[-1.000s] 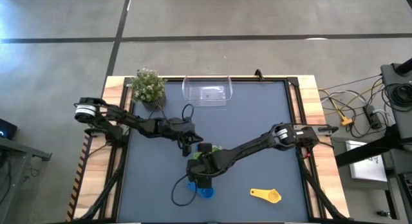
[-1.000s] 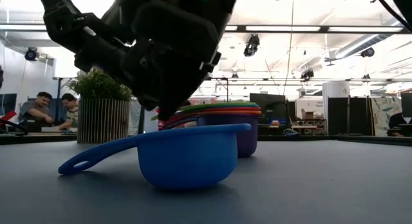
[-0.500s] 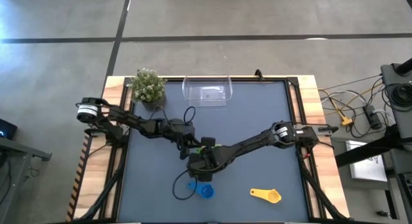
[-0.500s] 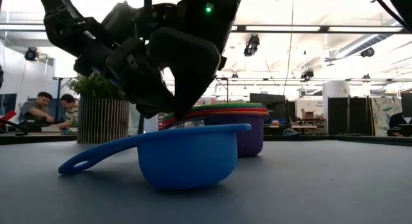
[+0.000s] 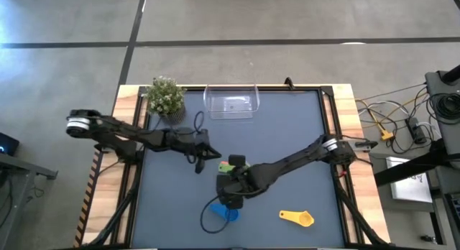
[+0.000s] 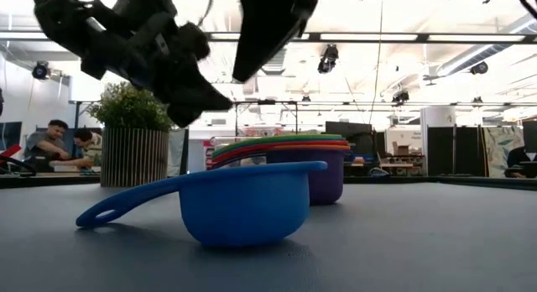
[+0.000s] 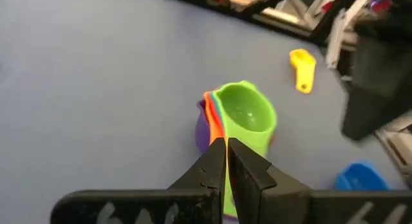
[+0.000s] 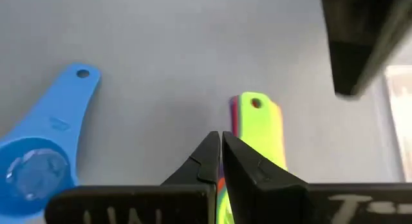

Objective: Nest measuring cups in basket
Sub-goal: Stack the blue measuring cup on top of the green measuring cup

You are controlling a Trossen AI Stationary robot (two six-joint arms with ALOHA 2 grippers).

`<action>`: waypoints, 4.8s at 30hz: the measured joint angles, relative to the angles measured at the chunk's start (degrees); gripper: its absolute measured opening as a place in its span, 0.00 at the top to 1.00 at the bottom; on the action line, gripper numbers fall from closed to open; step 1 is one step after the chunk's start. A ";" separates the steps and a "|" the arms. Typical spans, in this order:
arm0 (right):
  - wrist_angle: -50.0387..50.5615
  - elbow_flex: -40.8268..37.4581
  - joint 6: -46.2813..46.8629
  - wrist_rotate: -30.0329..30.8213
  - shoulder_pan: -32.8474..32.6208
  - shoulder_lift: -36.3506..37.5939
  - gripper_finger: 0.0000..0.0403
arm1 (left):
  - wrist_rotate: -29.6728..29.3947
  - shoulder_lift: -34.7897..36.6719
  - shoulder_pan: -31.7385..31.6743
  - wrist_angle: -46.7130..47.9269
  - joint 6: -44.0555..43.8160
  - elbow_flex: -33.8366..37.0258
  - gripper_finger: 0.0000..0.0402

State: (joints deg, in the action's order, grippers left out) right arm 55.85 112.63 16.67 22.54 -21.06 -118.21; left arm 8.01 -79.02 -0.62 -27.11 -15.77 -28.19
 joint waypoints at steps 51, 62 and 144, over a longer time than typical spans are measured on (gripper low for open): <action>-82.81 -71.11 -12.88 1.06 -10.20 50.29 0.98 | -6.71 -25.89 28.90 41.65 16.05 -40.40 0.69; -82.79 -71.11 -13.15 1.47 -10.20 50.73 0.98 | -9.02 -33.22 29.57 42.16 19.59 -43.37 0.52; -78.39 -71.20 -11.57 3.15 -11.06 56.70 0.98 | -23.05 -32.28 16.53 59.47 46.26 -53.87 0.98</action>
State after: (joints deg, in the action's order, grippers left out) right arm -22.55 41.43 5.10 25.69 -32.12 -61.52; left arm -15.04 -111.31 15.91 32.36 30.49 -82.06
